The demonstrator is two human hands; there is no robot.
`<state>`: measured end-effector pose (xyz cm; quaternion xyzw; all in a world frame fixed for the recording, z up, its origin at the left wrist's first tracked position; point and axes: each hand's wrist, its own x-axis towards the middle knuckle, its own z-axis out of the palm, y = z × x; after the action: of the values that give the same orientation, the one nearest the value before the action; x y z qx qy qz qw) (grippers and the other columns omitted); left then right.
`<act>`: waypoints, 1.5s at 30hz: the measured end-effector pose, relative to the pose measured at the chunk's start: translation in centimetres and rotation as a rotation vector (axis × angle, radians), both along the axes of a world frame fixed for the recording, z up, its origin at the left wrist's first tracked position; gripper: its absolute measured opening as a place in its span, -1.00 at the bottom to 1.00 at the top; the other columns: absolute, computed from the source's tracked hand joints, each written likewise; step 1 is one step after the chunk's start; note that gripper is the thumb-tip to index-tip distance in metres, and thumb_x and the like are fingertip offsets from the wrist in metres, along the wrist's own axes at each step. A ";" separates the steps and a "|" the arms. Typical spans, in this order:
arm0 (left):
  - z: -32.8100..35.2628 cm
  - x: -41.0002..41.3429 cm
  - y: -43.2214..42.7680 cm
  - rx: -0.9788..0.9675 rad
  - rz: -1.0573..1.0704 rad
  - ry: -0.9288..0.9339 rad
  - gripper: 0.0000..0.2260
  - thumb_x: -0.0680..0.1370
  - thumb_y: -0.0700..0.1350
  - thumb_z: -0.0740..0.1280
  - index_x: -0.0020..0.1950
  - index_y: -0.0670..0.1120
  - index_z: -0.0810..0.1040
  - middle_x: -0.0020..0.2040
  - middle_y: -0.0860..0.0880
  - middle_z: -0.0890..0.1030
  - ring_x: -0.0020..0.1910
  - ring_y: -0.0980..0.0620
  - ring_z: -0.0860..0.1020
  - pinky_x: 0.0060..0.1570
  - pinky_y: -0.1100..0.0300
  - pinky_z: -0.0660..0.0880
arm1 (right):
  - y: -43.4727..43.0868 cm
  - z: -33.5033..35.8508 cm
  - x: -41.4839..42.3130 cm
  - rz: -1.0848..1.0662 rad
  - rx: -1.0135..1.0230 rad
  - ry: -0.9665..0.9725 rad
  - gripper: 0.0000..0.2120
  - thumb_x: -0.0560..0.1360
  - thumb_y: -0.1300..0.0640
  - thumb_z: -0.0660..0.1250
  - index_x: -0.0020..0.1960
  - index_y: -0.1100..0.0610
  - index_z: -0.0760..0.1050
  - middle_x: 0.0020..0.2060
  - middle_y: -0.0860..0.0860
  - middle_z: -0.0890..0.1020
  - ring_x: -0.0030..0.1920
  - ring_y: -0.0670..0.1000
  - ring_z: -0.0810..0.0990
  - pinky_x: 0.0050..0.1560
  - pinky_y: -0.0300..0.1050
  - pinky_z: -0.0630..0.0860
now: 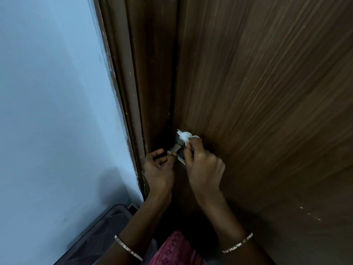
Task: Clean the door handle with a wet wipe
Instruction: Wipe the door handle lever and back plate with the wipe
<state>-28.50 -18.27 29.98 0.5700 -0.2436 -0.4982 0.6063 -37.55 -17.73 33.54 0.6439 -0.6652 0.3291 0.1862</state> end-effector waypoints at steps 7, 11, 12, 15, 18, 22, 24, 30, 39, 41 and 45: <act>0.9 0.7 1.2 -0.144 0.019 -0.677 -0.80 0.55 -0.05 0.39 0.14 0.03 0.49 -0.15 0.23 0.60 -0.12 0.21 0.61 -0.20 0.58 0.41 | -2.0 1.5 1.1 0.123 -0.016 0.042 -0.81 0.54 0.14 0.46 0.15 0.13 0.66 -0.51 -0.01 0.61 -0.56 -0.05 0.58 -0.59 -0.23 0.42; 2.2 1.4 1.0 -0.441 0.002 -1.028 -0.66 0.55 -0.14 0.35 0.31 0.07 0.45 0.16 0.15 0.52 0.02 0.29 0.49 -0.06 0.54 0.34 | -1.1 0.9 0.7 0.188 0.040 -0.049 -0.72 0.59 0.15 0.40 0.29 0.10 0.60 -0.38 0.00 0.69 -0.45 -0.06 0.66 -0.51 -0.18 0.54; 2.4 1.6 0.6 -0.504 -0.037 -1.075 -0.61 0.54 -0.18 0.35 0.35 0.05 0.44 0.23 0.11 0.50 0.08 0.23 0.50 -0.02 0.45 0.40 | -0.9 0.8 0.5 0.217 0.066 -0.078 -0.71 0.62 0.13 0.34 0.33 0.09 0.57 -0.30 0.02 0.72 -0.38 -0.06 0.69 -0.44 -0.16 0.60; 2.5 1.7 -0.7 -0.572 -0.091 -1.197 -0.58 0.56 -0.20 0.33 0.41 0.02 0.45 0.35 0.02 0.46 0.24 0.06 0.51 0.05 0.19 0.53 | -0.5 1.0 0.4 0.297 0.080 -0.229 -0.66 0.66 0.05 0.16 0.35 0.09 0.55 -0.03 0.04 0.77 -0.12 -0.06 0.76 -0.21 -0.17 0.68; 2.1 1.4 -1.9 -0.583 -0.042 -1.177 -0.67 0.58 -0.19 0.33 0.35 -0.05 0.53 0.31 -0.02 0.53 0.19 0.04 0.56 0.02 0.12 0.56 | -0.2 1.5 0.4 0.366 0.096 -0.387 -0.69 0.66 0.16 0.23 0.37 0.08 0.55 0.09 0.01 0.75 0.02 -0.12 0.73 -0.03 -0.50 0.54; 1.5 1.4 -3.2 -0.603 0.026 -1.145 -0.79 0.57 -0.20 0.36 0.21 -0.11 0.62 0.12 -0.05 0.66 0.04 0.08 0.61 0.03 0.25 0.52 | 2.1 0.9 -0.6 0.332 0.147 -0.423 -0.64 0.63 0.25 0.30 0.42 0.13 0.50 0.08 0.04 0.74 -0.01 -0.18 0.69 -0.04 -0.59 0.44; 1.6 1.4 -3.6 -0.561 0.050 -1.091 -0.80 0.59 -0.14 0.35 0.22 -0.07 0.60 0.03 -0.03 0.69 -0.06 0.10 0.63 -0.05 0.39 0.45 | 3.9 0.1 -1.3 0.267 0.222 -0.407 -0.68 0.63 0.18 0.31 0.38 0.11 0.54 0.14 0.00 0.72 0.07 -0.13 0.70 0.02 -0.44 0.48; 2.0 0.7 -4.0 -0.565 0.075 -1.019 -0.84 0.62 -0.17 0.31 0.19 -0.09 0.58 -0.09 -0.02 0.69 -0.21 0.10 0.63 -0.22 0.22 0.58 | 6.0 -1.4 -2.1 0.171 0.385 -0.496 -0.75 0.58 0.18 0.40 0.24 0.07 0.65 0.12 -0.05 0.72 0.07 -0.16 0.69 0.06 -0.43 0.50; 1.2 1.4 -2.9 -0.264 -0.040 -1.179 -0.74 0.59 -0.17 0.33 0.26 0.00 0.63 0.00 -0.08 0.73 -0.14 -0.11 0.68 -0.16 0.08 0.58 | 5.8 -1.6 -2.2 0.179 0.363 -0.577 -0.74 0.54 0.24 0.43 0.21 0.07 0.67 0.07 -0.07 0.73 0.07 -0.16 0.69 0.10 -0.19 0.65; 1.7 1.5 -3.1 -0.262 -0.047 -1.135 -0.76 0.61 -0.13 0.31 0.24 0.00 0.64 -0.01 -0.07 0.73 -0.17 -0.07 0.66 -0.21 0.18 0.52 | 5.8 -1.7 -2.1 0.170 0.356 -0.577 -0.74 0.53 0.26 0.44 0.20 0.08 0.68 0.05 -0.05 0.73 0.04 -0.14 0.70 0.05 -0.15 0.67; 3.8 1.3 -3.7 -0.373 0.052 -1.085 -0.79 0.60 -0.07 0.33 0.20 -0.02 0.67 -0.09 0.00 0.73 -0.27 0.03 0.63 -0.33 0.40 0.34 | 5.8 -1.8 -2.1 0.166 0.353 -0.581 -0.74 0.52 0.25 0.45 0.19 0.08 0.68 0.05 -0.05 0.73 0.03 -0.14 0.70 0.04 -0.15 0.67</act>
<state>-27.19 -21.94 33.80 0.6333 -0.5894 -0.0677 0.4969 -39.63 -11.92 31.69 0.5975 -0.6825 0.3923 -0.1523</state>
